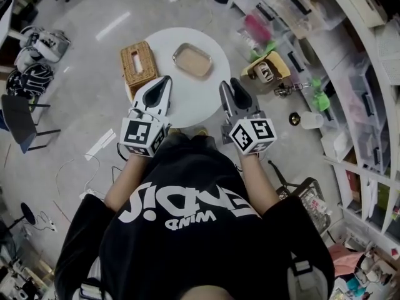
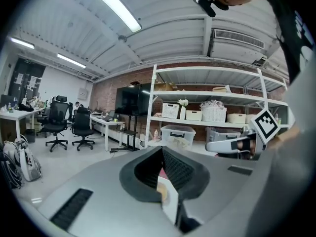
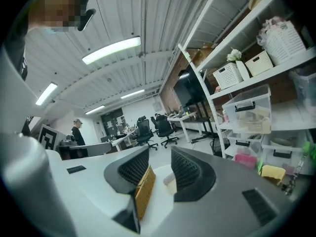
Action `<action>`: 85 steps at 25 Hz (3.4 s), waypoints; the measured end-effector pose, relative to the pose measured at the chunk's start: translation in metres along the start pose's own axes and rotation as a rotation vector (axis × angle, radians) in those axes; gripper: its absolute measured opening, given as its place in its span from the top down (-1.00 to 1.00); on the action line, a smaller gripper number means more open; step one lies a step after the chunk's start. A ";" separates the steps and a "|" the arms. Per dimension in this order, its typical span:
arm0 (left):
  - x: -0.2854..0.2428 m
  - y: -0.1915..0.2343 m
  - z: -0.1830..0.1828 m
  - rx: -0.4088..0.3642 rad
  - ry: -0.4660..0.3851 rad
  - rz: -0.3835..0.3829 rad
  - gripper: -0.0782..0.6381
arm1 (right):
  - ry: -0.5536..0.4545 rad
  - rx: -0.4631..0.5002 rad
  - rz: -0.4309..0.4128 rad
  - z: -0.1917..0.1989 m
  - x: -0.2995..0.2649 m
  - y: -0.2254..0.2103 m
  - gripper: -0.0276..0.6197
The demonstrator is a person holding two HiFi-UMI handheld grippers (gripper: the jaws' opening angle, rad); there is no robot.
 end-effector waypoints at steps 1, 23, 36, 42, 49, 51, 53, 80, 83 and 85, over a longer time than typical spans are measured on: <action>-0.001 0.003 0.001 0.003 0.003 0.003 0.78 | 0.011 -0.011 -0.005 0.004 -0.004 0.002 0.46; -0.028 0.045 0.031 0.020 0.097 0.043 0.78 | 0.415 -0.233 0.118 0.171 -0.131 -0.053 0.08; -0.036 0.061 0.043 0.002 0.155 0.052 0.78 | 0.525 -0.436 0.137 0.219 -0.165 -0.067 0.19; -0.038 0.066 0.046 0.004 0.165 0.056 0.78 | 0.555 -0.434 0.132 0.227 -0.171 -0.063 0.40; -0.037 0.071 0.051 0.008 0.172 0.058 0.78 | 0.571 -0.436 0.147 0.232 -0.171 -0.060 0.50; -0.037 0.071 0.052 0.009 0.174 0.060 0.78 | 0.570 -0.440 0.147 0.231 -0.170 -0.059 0.52; -0.038 0.071 0.052 0.009 0.174 0.061 0.78 | 0.564 -0.445 0.142 0.227 -0.169 -0.058 0.54; -0.028 0.064 0.046 0.049 0.135 0.021 0.78 | 0.297 -0.315 -0.099 0.105 -0.142 -0.006 0.82; -0.028 0.061 0.040 0.047 0.117 0.015 0.78 | 0.245 -0.222 -0.095 0.078 -0.131 -0.002 0.82; -0.028 0.061 0.034 0.048 0.101 0.013 0.78 | 0.206 -0.162 -0.083 0.058 -0.122 -0.001 0.82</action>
Point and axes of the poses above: the fingertips, and each gripper's own axes: x backward along the fingers, y to its left, z out of its underside, the point moved 2 cm from there along x, backward along the fingers, and after that the axes turned 12 degrees about z, right-handed, at the moved point
